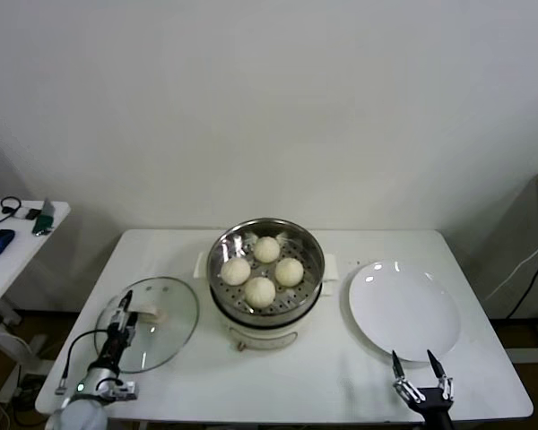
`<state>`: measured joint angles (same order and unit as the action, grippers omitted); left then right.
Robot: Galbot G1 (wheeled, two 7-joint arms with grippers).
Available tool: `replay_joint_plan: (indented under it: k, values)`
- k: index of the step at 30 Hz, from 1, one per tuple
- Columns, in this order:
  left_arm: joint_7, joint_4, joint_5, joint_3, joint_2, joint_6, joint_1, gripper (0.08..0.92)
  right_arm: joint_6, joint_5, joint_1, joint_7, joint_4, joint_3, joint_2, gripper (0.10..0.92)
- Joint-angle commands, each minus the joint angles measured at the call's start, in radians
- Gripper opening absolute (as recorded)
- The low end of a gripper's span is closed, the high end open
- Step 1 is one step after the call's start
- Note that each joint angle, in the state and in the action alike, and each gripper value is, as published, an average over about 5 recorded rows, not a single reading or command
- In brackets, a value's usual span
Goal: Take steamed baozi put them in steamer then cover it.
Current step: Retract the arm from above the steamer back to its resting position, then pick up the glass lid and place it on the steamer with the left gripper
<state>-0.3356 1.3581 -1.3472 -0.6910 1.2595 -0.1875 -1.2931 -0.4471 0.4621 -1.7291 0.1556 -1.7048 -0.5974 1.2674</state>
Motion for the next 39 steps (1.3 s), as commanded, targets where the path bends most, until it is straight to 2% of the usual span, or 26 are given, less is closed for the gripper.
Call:
replay_joint_plan:
  k: [1, 11, 15, 18, 22, 27, 34, 39]
  values:
    - [0.002, -0.036, -0.013, 0.002, -0.001, -0.015, 0.021, 0.619, -0.003, -0.009, -0.002, 0.003, 0.002, 0.003, 0.011, 0.823]
    - [0.009, -0.026, 0.004, -0.001, -0.002, 0.005, 0.017, 0.333, -0.006, -0.013, -0.005, 0.006, -0.007, -0.003, 0.018, 0.823]
    - [0.055, 0.056, 0.110, 0.013, -0.018, 0.068, -0.009, 0.213, -0.004, -0.018, -0.005, 0.000, -0.011, -0.006, 0.018, 0.823]
    - [0.105, 0.167, 0.202, 0.014, -0.042, 0.120, -0.036, 0.153, 0.002, -0.028, -0.005, -0.011, -0.015, -0.011, 0.018, 0.823]
    - [0.177, 0.336, 0.305, 0.001, -0.092, 0.190, -0.071, 0.143, 0.029, -0.072, -0.011, -0.033, -0.027, -0.021, 0.018, 0.823]
    - [0.282, 0.534, 0.418, -0.007, -0.190, 0.365, -0.090, 0.143, 0.073, -0.127, -0.015, -0.063, -0.056, -0.035, 0.026, 0.823]
    - [0.375, 0.690, 0.499, 0.038, -0.325, 0.608, -0.031, 0.143, 0.094, -0.152, -0.023, -0.089, -0.089, -0.042, 0.031, 0.823]
    - [0.380, 0.767, 0.509, 0.191, -0.339, 0.726, 0.027, 0.143, 0.089, -0.163, -0.028, -0.098, -0.101, -0.038, 0.040, 0.823]
